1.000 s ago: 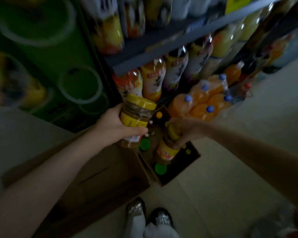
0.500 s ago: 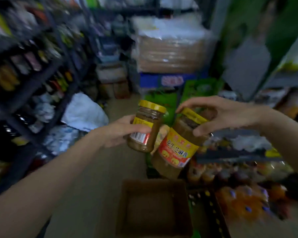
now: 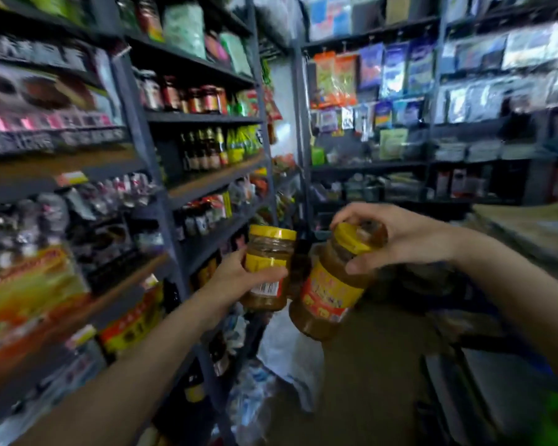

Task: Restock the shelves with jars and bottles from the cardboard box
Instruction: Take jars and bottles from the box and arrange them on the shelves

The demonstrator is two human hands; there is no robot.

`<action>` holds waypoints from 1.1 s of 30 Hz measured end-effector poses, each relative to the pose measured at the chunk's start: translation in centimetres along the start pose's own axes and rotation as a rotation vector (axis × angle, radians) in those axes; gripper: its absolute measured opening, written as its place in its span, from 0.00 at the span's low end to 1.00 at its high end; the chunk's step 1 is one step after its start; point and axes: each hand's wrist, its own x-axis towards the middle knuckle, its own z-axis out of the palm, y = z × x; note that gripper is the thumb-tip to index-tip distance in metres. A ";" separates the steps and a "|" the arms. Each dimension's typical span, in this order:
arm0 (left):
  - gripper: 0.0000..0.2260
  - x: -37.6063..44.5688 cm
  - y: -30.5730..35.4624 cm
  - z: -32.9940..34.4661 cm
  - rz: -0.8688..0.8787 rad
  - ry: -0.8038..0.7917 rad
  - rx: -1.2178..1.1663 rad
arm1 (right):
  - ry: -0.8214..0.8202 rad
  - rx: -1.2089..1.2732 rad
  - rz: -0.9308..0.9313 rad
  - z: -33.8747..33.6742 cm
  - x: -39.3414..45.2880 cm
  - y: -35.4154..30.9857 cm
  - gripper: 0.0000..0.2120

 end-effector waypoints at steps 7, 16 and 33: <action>0.15 7.0 1.4 -7.1 0.193 0.269 0.022 | 0.204 -0.075 -0.095 -1.5 13.9 -2.5 0.29; 0.21 24.8 2.1 -10.6 0.304 0.519 0.060 | 0.298 -0.293 -0.261 -5.2 33.4 3.0 0.40; 0.22 43.4 -0.9 -26.8 0.192 1.172 0.131 | 0.228 0.137 -0.575 -0.7 66.5 8.3 0.30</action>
